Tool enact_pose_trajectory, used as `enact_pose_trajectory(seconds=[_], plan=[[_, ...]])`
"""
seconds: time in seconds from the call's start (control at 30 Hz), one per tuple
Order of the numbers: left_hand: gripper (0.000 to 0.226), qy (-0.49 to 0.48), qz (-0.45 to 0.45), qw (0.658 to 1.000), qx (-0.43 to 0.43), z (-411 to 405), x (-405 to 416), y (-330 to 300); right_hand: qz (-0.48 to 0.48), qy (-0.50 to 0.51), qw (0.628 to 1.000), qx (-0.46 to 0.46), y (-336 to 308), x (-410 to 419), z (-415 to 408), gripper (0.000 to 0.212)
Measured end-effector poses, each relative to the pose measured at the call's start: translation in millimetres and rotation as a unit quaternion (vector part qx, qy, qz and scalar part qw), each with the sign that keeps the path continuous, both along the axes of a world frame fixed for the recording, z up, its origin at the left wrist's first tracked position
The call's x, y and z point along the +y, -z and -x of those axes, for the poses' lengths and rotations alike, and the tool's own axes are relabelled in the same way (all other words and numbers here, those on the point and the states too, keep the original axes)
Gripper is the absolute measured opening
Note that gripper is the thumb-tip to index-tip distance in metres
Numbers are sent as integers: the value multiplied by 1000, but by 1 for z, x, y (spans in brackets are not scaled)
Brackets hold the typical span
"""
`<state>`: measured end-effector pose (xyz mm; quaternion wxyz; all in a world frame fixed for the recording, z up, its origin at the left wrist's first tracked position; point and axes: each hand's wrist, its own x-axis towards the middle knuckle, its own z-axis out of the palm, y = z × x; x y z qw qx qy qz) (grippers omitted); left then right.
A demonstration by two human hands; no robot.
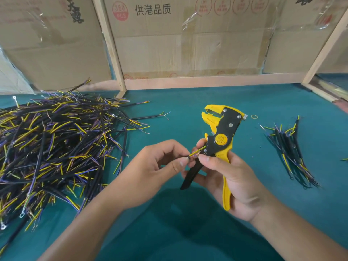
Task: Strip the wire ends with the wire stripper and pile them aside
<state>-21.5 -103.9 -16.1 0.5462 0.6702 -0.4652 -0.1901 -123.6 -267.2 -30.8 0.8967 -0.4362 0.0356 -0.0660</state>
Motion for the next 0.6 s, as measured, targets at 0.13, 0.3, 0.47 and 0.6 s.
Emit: enact_pose_trajectory(seconds=[0.13,0.3,0.47,0.6], plan=[[10,-7,-1,1000,-4,2,-1,-1,-16,-5,1000,4,1,0,0,20],[10,-14,-20,999,-26,2,0,-3,-40,-22,999,9,3,-1,-1,26],[9,-12,-24,1000,-8,3,1,-5,-79,-40,996,18,3,-1,0,22],[7,2,-35,999,5,4,3,-8,-76,-50,996,26,3,0,0,25]])
